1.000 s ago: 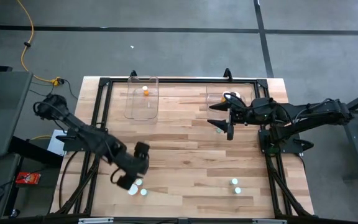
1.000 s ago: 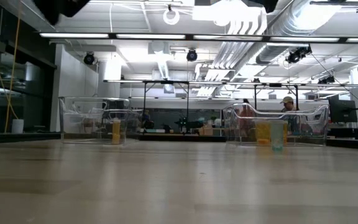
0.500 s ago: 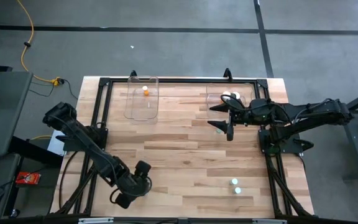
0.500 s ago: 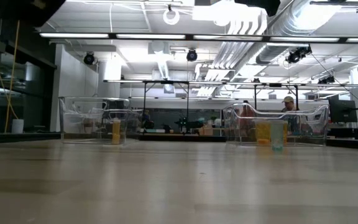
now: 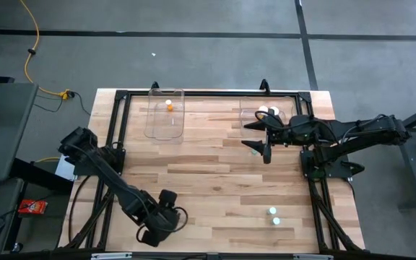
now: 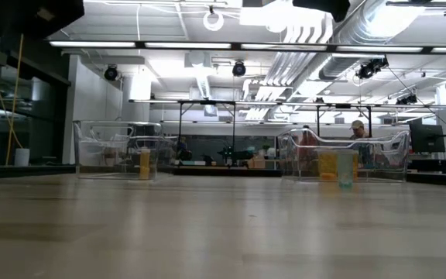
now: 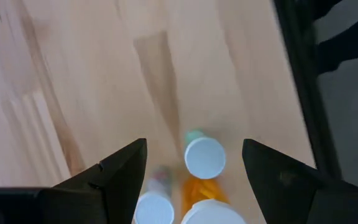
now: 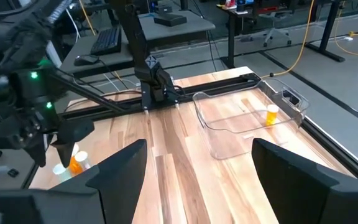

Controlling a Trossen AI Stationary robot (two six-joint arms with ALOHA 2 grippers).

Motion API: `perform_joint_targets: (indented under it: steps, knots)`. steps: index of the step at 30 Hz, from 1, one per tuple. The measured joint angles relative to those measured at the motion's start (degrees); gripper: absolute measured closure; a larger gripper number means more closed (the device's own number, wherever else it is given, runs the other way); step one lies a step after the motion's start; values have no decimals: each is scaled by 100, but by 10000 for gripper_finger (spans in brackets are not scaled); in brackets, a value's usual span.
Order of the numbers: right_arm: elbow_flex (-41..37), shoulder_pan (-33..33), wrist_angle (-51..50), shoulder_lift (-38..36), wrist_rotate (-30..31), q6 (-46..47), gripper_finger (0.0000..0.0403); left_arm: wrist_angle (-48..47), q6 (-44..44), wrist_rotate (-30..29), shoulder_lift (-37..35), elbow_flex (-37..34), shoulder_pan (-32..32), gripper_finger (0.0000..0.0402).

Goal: Pick and place medicine bottles into bin by pill shape (circle, oval)
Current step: Put the blue pill bottle into the left transparent bin

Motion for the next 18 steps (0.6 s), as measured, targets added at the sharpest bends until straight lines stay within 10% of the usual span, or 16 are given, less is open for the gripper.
perform_joint_targets:
  steps: [18]
  knots:
    - [0, 0, -306, 0, 156, -2, 121, -318, -962, -238, 626, 313, -267, 149]
